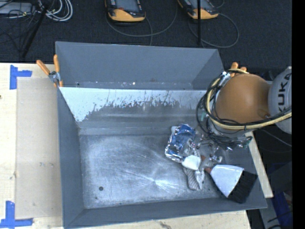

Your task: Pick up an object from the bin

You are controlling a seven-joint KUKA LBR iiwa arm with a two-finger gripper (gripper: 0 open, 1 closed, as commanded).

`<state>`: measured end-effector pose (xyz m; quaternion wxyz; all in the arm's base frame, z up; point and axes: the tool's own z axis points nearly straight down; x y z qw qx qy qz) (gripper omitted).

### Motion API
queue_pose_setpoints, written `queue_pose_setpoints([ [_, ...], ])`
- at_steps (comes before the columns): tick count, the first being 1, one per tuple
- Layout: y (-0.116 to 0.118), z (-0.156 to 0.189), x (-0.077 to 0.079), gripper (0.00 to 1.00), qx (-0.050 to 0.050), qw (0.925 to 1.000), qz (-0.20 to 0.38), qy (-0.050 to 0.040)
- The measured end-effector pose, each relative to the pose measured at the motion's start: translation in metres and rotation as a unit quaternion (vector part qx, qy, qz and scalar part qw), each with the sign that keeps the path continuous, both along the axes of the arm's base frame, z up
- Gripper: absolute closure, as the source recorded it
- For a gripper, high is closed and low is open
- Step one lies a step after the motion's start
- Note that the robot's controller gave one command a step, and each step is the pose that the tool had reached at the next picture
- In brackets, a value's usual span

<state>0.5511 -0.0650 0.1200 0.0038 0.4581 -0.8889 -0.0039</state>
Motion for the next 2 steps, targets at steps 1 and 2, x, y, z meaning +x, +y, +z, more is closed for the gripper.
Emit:
queue_pose_setpoints([
  [1, -0.0116, 0.0619, -0.0032, 1.0, 0.0, 0.9999, -0.01, -0.0027],
  [2, -0.0176, 0.0562, -0.0026, 1.0, -0.002, 0.9994, -0.032, -0.0125],
])
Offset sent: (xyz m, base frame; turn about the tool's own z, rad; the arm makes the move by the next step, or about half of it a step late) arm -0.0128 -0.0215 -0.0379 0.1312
